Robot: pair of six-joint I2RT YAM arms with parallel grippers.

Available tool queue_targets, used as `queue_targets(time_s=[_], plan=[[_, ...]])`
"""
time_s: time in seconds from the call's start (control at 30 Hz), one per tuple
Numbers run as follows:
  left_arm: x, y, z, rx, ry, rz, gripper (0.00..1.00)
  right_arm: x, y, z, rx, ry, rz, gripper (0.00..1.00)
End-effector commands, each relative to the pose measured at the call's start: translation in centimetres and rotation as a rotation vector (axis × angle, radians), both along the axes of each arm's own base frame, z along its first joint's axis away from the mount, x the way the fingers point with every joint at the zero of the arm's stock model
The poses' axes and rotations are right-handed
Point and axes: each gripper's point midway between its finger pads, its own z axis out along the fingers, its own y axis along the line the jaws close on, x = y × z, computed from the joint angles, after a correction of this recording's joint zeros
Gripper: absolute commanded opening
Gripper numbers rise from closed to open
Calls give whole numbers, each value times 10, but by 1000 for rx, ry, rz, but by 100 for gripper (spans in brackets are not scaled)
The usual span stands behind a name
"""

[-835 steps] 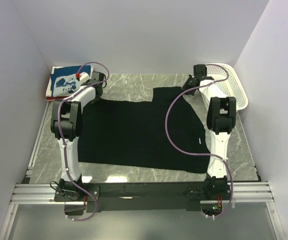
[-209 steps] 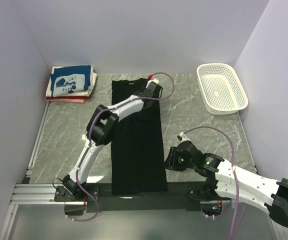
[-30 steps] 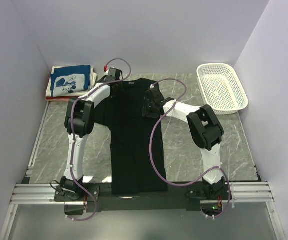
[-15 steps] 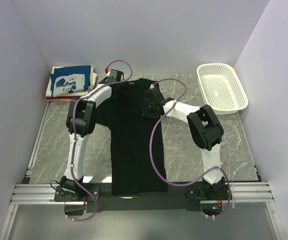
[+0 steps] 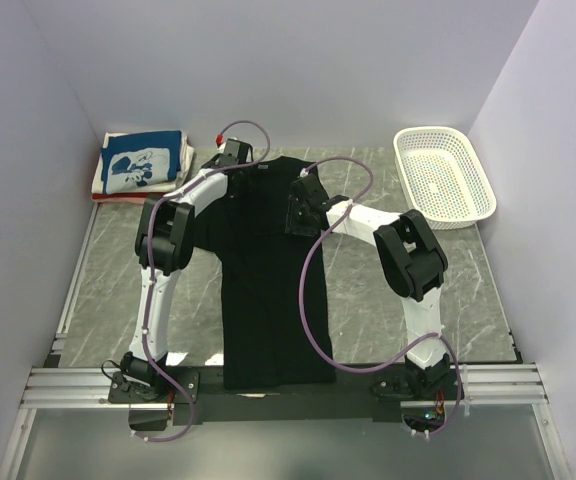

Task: Fold and stack the t-shirts
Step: Fold the tshirt

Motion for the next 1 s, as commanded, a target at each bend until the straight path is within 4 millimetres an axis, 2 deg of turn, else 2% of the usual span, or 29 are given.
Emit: queue_targets(time_s=[0.0, 0.27, 0.47, 0.53, 0.8, 0.97], plan=[[13, -8, 60, -37, -123, -16, 0, 10, 7, 11, 24, -43, 6, 42], [14, -7, 84, -41, -166, -19, 0, 17, 10, 7, 13, -42, -4, 39], [14, -10, 89, -47, -178, -31, 0, 17, 11, 5, 5, -39, -12, 24], [14, -10, 92, -51, -183, -33, 0, 14, 11, 5, 4, -34, -11, 17], [13, -10, 115, -61, -225, -38, 0, 13, 3, 33, -5, -87, -30, 4], [12, -9, 133, -62, -257, -42, 0, 11, 4, 44, -2, -103, -28, 0]])
